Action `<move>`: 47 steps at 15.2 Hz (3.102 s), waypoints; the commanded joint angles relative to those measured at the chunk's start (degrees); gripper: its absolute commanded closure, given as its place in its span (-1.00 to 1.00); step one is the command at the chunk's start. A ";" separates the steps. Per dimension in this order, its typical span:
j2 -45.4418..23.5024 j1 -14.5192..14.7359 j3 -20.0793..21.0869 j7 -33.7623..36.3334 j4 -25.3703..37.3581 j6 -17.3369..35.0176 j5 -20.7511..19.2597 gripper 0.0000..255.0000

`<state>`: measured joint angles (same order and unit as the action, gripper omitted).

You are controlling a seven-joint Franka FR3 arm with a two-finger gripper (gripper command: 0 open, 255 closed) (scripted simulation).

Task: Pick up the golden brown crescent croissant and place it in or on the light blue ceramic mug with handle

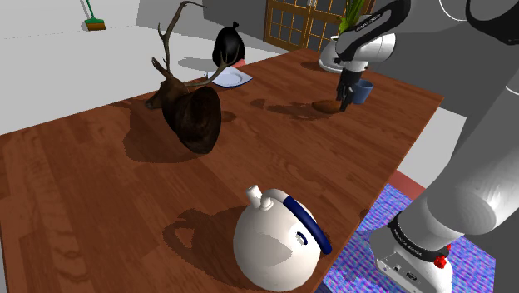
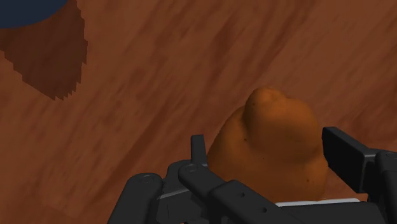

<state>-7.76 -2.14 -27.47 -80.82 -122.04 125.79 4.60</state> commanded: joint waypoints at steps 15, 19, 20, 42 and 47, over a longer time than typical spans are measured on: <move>5.81 0.54 -0.29 2.41 6.52 -11.61 -3.43 1.00; 6.80 0.63 -0.24 2.79 8.61 -14.56 -3.94 1.00; 7.01 0.64 -0.23 2.87 9.16 -15.31 -4.05 1.00; -12.25 -12.01 -5.94 -15.21 40.21 -30.17 5.57 1.00; -24.34 -21.62 -5.57 -20.78 58.26 -37.20 11.17 1.00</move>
<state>-29.77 -21.80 -33.14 -100.50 -67.32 89.95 14.70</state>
